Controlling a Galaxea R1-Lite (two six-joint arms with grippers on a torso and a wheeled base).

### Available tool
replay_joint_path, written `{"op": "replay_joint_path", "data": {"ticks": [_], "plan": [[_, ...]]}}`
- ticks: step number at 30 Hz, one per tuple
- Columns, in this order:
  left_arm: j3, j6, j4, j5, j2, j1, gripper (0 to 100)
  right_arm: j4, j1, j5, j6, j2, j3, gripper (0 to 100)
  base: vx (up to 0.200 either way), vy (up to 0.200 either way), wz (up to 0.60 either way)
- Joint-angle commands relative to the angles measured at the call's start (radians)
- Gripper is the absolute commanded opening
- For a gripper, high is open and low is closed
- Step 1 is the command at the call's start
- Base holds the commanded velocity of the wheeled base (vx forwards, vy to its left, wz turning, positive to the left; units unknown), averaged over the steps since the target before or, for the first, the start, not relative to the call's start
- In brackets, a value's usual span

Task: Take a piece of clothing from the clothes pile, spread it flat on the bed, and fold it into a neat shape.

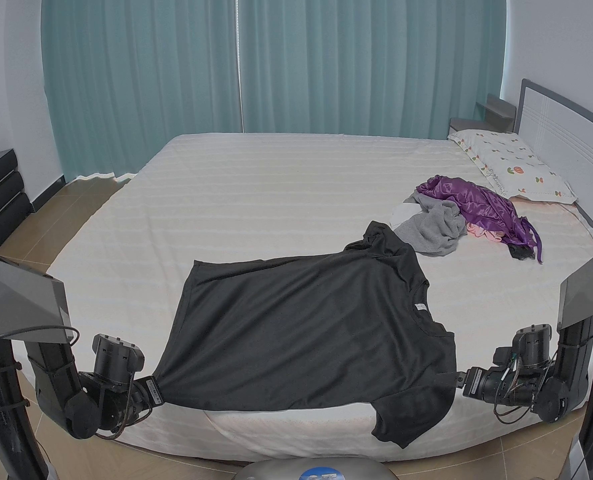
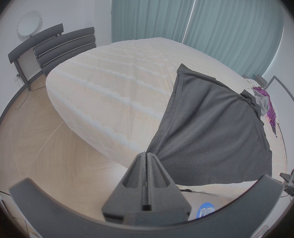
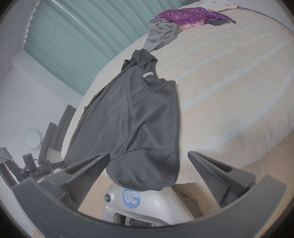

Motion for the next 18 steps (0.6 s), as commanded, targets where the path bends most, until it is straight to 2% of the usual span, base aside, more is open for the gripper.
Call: {"op": "replay_joint_path", "data": {"ticks": [1,4,5,11,18], "plan": [[-0.001,-0.001,-0.002,0.0,0.018,0.001,0,-0.031,-0.006,-0.009,0.001,0.102,-0.029,100,0.0,0.0,0.0],[-0.003,-0.001,-0.005,0.0,0.024,0.001,0,-0.036,-0.006,-0.04,0.001,0.129,-0.066,100,0.0,0.0,0.0],[-0.003,-0.001,-0.005,0.0,0.025,0.002,0,-0.039,-0.001,-0.052,0.001,0.139,-0.075,0,0.0,0.0,0.0],[-0.004,-0.002,-0.005,0.0,0.036,0.004,0,-0.039,-0.006,-0.063,0.001,0.132,-0.064,0,0.0,0.0,0.0],[-0.007,-0.004,-0.007,-0.001,0.062,0.002,0,-0.042,-0.059,-0.069,-0.002,0.104,-0.018,0,0.0,0.0,0.0]]}}
